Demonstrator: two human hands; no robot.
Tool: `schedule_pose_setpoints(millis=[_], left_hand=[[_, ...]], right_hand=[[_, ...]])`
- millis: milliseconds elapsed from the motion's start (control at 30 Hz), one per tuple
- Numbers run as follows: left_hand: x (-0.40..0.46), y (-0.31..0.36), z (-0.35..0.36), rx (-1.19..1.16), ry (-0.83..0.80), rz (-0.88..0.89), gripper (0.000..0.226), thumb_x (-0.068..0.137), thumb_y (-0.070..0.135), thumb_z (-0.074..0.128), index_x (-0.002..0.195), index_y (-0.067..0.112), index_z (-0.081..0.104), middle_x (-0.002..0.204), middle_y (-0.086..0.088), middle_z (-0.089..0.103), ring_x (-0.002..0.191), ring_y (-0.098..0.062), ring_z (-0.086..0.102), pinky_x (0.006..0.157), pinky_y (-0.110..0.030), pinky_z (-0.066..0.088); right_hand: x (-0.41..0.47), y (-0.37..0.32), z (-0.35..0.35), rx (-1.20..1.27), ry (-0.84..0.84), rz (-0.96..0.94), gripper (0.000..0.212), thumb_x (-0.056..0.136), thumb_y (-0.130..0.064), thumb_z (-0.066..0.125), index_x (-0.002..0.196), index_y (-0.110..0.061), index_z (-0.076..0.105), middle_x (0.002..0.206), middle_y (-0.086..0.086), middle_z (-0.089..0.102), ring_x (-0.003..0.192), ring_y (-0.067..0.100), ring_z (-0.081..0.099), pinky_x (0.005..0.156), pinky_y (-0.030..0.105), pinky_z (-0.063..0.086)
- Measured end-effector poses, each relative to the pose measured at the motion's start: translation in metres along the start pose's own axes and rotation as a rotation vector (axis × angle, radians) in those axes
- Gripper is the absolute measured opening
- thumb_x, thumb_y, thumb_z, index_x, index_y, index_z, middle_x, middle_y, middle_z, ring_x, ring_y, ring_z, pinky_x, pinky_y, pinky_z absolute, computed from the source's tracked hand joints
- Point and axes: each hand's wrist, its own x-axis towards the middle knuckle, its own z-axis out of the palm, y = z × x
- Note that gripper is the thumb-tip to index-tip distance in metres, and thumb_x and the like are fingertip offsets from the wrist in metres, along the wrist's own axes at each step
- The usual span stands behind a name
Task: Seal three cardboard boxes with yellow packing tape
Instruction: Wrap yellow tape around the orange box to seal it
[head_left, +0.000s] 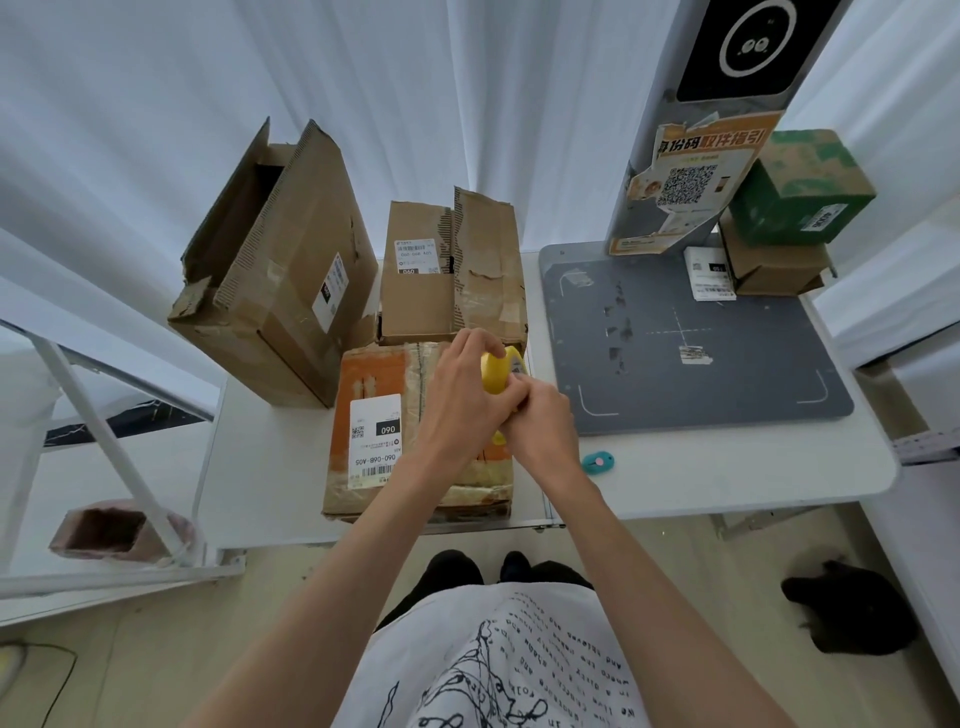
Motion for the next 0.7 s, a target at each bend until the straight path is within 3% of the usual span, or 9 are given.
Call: schedule_pose_setpoints(millis=[200, 367, 467, 700], left_hand=[[-0.004, -0.004, 0.001, 0.014, 0.011, -0.003, 0.022, 0.082, 0.019, 0.072, 0.098, 0.018, 0.056, 0.098, 0.011, 0.052, 0.093, -0.01, 0.048, 0.082, -0.001, 0.029], [-0.014, -0.006, 0.004, -0.018, 0.058, -0.025, 0.019, 0.083, 0.018, 0.073, 0.095, 0.018, 0.059, 0.098, 0.011, 0.055, 0.09, -0.002, 0.042, 0.082, -0.001, 0.029], [-0.016, -0.004, 0.004, -0.054, 0.072, -0.022, 0.017, 0.081, 0.017, 0.072, 0.092, 0.018, 0.059, 0.095, 0.013, 0.056, 0.09, -0.007, 0.049, 0.079, -0.009, 0.035], [-0.02, -0.002, 0.006, -0.031, 0.064, 0.013, 0.019, 0.08, 0.014, 0.073, 0.074, 0.015, 0.054, 0.101, 0.012, 0.059, 0.094, -0.013, 0.058, 0.078, -0.018, 0.044]], right_hand=[[-0.002, 0.002, 0.003, -0.004, -0.021, -0.004, 0.008, 0.098, -0.033, 0.064, 0.095, -0.026, 0.066, 0.08, -0.005, 0.066, 0.078, 0.021, 0.067, 0.073, 0.046, 0.06], [-0.006, 0.005, 0.007, -0.015, -0.036, 0.012, 0.003, 0.097, -0.024, 0.064, 0.095, -0.022, 0.065, 0.078, -0.006, 0.062, 0.078, 0.021, 0.064, 0.069, 0.037, 0.056], [-0.007, 0.006, 0.008, 0.001, -0.03, 0.011, 0.008, 0.097, -0.02, 0.065, 0.09, -0.023, 0.062, 0.079, -0.005, 0.062, 0.077, 0.021, 0.063, 0.065, 0.033, 0.05], [-0.009, 0.012, 0.01, 0.056, -0.004, 0.005, 0.009, 0.099, -0.021, 0.062, 0.092, -0.018, 0.066, 0.083, -0.003, 0.066, 0.08, 0.021, 0.065, 0.07, 0.04, 0.057]])
